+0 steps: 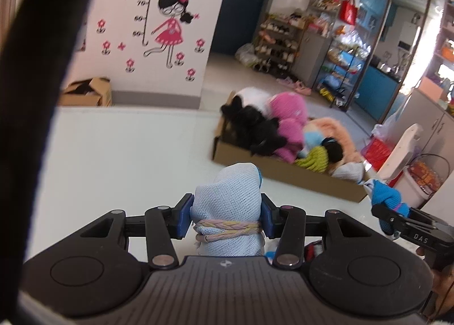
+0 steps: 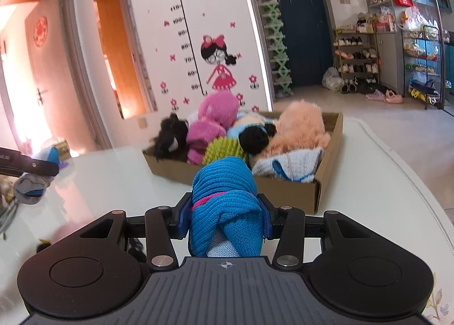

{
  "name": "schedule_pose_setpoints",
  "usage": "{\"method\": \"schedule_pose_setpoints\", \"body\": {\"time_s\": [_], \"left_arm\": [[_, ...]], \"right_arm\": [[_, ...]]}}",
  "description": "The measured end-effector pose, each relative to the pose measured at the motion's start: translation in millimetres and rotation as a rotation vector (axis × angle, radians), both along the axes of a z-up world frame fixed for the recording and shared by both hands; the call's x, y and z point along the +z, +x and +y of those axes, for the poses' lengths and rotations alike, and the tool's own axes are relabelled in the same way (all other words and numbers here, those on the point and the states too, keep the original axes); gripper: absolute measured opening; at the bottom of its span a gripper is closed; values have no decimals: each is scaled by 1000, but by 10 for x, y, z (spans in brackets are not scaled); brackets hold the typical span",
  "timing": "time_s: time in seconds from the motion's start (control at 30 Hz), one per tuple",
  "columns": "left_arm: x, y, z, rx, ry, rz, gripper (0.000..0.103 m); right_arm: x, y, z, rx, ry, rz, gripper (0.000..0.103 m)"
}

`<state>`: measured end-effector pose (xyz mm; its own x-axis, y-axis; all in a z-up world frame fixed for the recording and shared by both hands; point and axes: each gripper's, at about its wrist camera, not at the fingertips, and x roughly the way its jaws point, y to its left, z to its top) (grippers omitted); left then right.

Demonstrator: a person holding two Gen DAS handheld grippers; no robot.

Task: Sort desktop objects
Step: 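Lift both held knitted items and carry them over the box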

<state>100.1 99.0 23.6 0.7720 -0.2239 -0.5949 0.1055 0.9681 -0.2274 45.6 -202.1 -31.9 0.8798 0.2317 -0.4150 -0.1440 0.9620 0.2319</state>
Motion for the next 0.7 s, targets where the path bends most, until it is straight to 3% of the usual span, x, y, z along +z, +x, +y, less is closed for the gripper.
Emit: {"method": "schedule_pose_setpoints", "body": {"time_s": [0.23,0.57,0.7], "left_arm": [[216,104,-328,-61,3,-57,44],[318,879,-1014,-182,-71,-79,44],[211,1183,-1333,-214,5,-103,44]], "right_arm": [[244,-34,-143,-29,60,-75,53],[585,458,-669,-124,49,-89,53],[647,791,-861,-138,25,-70,53]]}}
